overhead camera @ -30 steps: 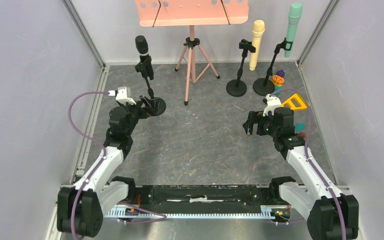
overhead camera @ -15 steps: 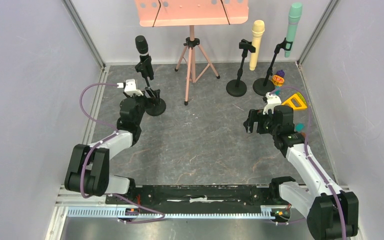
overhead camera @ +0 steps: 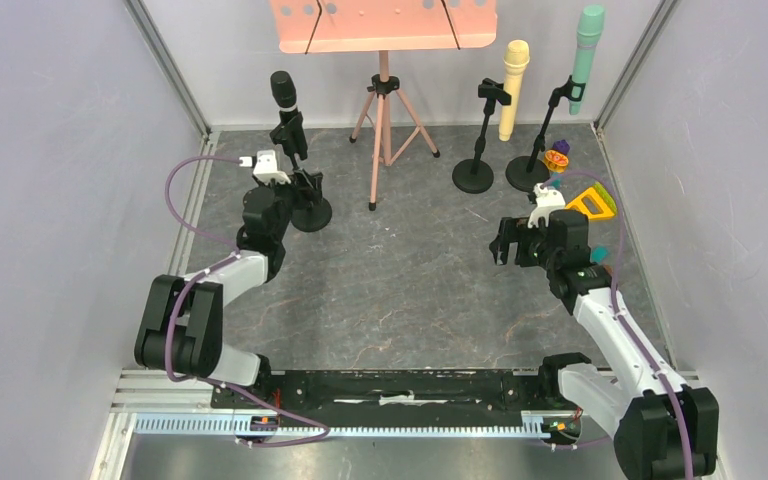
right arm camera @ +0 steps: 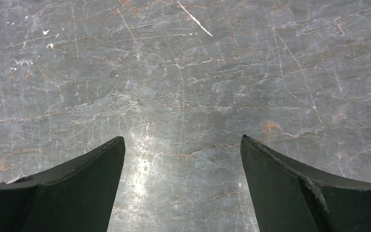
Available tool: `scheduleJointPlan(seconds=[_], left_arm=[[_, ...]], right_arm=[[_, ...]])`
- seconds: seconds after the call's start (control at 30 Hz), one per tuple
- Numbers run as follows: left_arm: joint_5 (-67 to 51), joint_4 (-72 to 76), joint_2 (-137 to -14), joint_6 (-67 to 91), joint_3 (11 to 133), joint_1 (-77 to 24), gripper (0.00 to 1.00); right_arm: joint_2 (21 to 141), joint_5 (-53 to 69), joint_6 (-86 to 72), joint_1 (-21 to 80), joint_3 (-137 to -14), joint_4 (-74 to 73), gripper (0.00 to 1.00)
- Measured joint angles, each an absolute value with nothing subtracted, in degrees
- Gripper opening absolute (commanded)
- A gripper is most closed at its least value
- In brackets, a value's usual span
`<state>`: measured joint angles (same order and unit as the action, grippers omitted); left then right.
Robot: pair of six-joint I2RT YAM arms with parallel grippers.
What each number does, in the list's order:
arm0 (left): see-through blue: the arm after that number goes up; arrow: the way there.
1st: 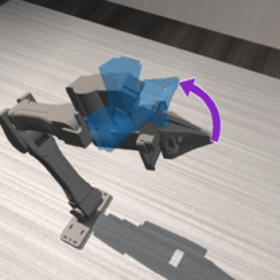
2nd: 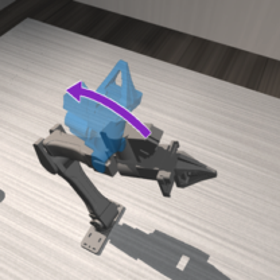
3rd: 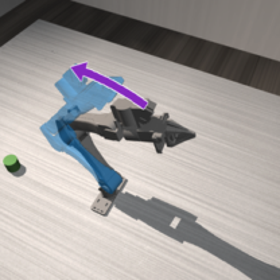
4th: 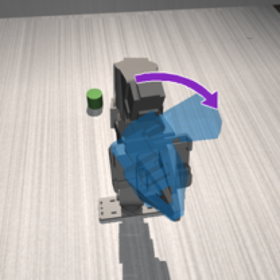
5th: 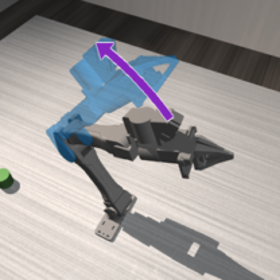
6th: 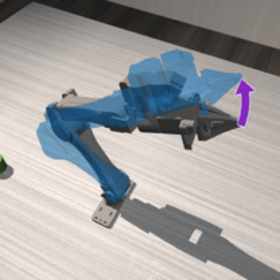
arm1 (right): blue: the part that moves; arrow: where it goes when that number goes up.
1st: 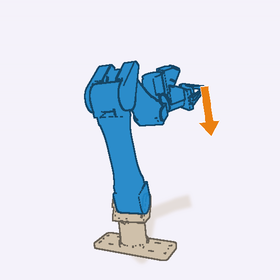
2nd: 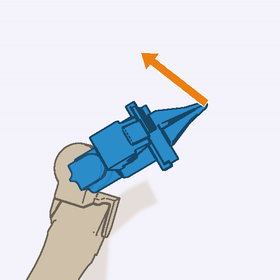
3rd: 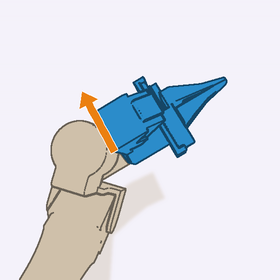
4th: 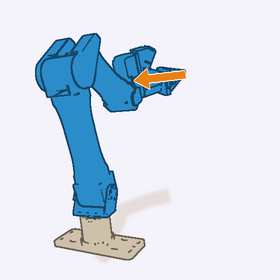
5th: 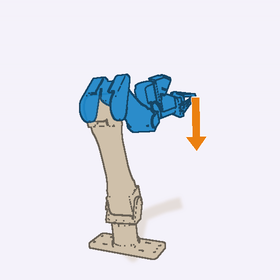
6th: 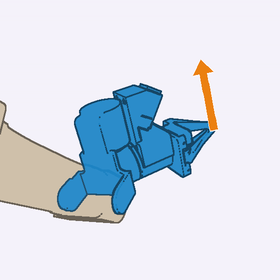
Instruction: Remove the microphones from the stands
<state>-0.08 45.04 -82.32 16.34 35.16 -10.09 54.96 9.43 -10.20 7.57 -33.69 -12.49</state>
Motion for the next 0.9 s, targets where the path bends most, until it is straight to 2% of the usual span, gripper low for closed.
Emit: scheduleJointPlan(seconds=[0.27, 0.4, 0.5, 0.63, 0.77, 0.9], left_arm=[[-0.51, 44.86, -83.00, 16.14, 36.53, -9.93, 0.57], [-0.54, 45.15, -83.00, 15.16, 36.14, -9.93, 0.52], [-0.58, 45.32, -83.00, 14.55, 35.77, -9.93, 0.35], [-1.85, 45.58, -83.02, 13.67, 35.33, -9.87, 0.25], [-4.21, 45.71, -83.02, 13.37, 35.07, -9.87, 0.21], [-7.29, 46.02, -83.02, 13.37, 34.83, -9.85, 0.22]], right_arm=[[53.49, 8.01, -9.98, 7.55, -33.69, -13.06, 0.95], [53.49, 6.98, -9.30, 7.55, -33.69, -13.61, 0.95], [53.49, 6.81, -9.17, 7.55, -33.69, -14.04, 0.95], [53.58, 6.81, -9.19, 7.55, -33.69, -14.31, 0.93], [53.82, 6.90, -9.26, 7.55, -33.69, -14.31, 0.93], [54.17, 7.53, -9.52, 7.55, -33.69, -14.26, 0.93]])
